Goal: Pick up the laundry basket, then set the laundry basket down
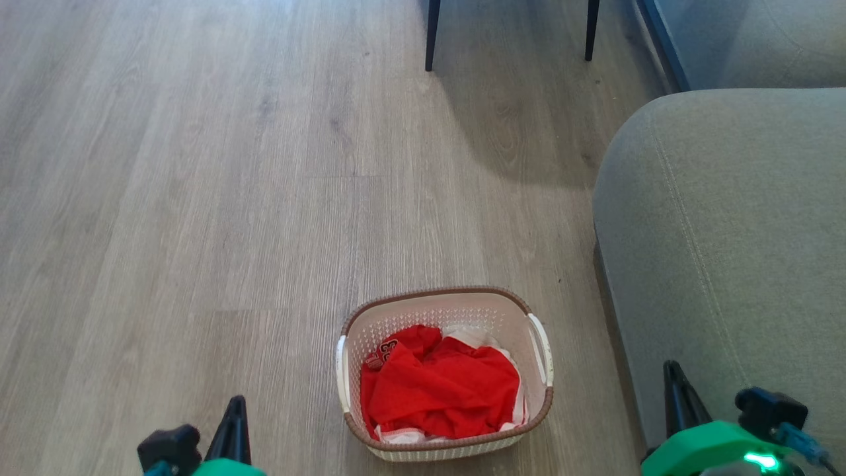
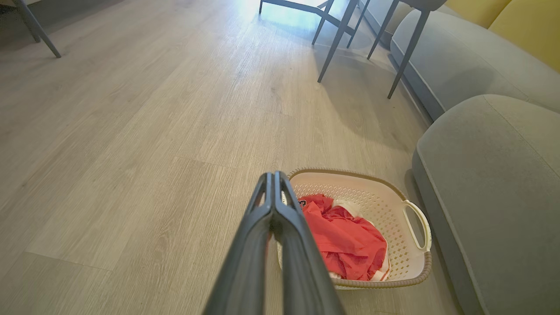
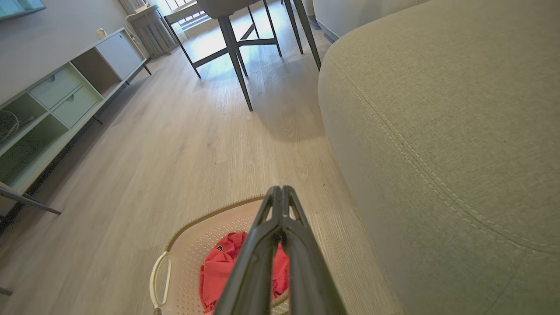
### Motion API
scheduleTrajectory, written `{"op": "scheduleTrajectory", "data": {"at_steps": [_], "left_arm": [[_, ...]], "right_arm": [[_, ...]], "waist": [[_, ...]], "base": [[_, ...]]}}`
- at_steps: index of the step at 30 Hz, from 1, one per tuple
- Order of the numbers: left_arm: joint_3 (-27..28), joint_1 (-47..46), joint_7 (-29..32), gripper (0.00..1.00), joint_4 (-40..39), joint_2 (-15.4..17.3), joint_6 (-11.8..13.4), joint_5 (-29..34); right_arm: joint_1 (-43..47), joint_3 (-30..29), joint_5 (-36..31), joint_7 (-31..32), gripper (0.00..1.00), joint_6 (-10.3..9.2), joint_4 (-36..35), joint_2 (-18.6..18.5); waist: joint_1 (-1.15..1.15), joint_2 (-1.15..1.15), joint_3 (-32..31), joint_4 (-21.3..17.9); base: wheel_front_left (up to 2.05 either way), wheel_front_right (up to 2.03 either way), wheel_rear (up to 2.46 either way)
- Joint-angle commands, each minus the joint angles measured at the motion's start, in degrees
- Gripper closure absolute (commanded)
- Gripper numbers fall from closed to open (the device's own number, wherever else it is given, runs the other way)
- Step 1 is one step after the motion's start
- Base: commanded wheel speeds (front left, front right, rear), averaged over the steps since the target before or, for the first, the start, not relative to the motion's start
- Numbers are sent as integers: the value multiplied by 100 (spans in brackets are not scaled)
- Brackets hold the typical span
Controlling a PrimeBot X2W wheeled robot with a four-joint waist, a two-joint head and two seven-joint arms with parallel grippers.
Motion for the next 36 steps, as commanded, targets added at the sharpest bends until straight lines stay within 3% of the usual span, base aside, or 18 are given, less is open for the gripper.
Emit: {"op": "scheduleTrajectory", "data": {"at_steps": [1,36], "left_arm": [[107,-312,11,100,-156,7,-46,-127],[610,-746,525,100,-82,-50,-482,-2446]], "right_arm": [[-253,-32,131,19,100,-1,-162,-71],[-578,-233,2357,537,100,-4,-126,-139]], "waist": [[0,0,1,-2],[0,0,54,-113]], "base": [[0,0,0],[0,0,0]]}}
